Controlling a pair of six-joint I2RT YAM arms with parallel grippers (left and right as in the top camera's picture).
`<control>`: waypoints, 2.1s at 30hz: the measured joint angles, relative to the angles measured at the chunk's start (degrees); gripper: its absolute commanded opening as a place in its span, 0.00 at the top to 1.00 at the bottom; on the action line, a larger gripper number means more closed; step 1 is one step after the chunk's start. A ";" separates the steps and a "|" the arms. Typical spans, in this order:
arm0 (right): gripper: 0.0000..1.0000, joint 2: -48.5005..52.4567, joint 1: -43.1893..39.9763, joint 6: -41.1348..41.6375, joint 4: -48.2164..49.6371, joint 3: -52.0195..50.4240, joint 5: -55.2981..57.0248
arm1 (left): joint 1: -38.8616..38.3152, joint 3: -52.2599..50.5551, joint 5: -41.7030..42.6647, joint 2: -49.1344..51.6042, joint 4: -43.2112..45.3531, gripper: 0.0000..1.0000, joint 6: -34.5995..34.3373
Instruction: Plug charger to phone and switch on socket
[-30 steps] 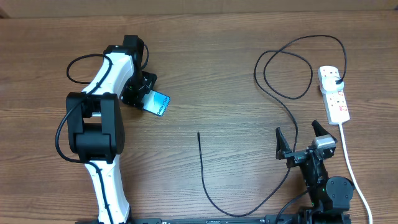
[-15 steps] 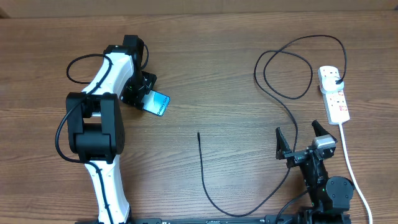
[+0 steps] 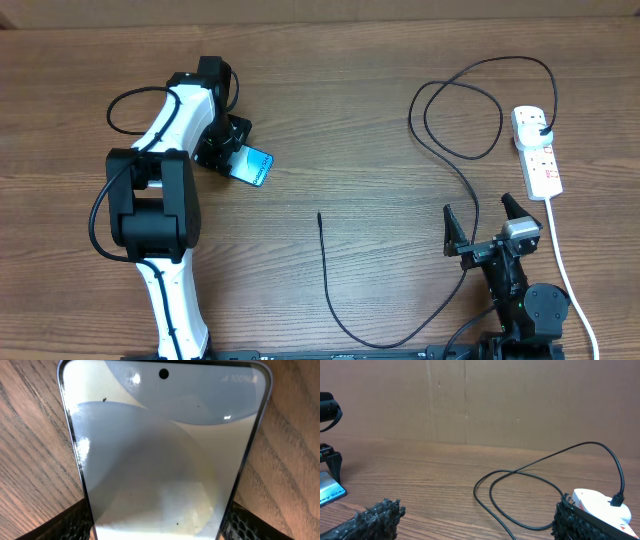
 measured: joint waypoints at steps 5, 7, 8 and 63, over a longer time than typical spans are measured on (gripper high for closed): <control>0.00 0.00 0.00 -0.02 -0.02 0.00 -0.02 | 0.00 0.00 0.02 -0.04 0.00 0.96 -0.02; 0.00 0.00 0.00 0.02 -0.04 0.00 0.00 | 0.00 0.00 0.02 -0.04 0.00 0.96 -0.02; 0.00 0.00 0.00 -0.02 0.00 0.00 0.02 | 0.00 0.00 0.02 -0.04 0.00 0.96 -0.02; 0.00 0.00 0.00 -0.02 -0.02 0.00 -0.02 | 0.00 15.30 24.61 0.90 -6.71 0.96 1.73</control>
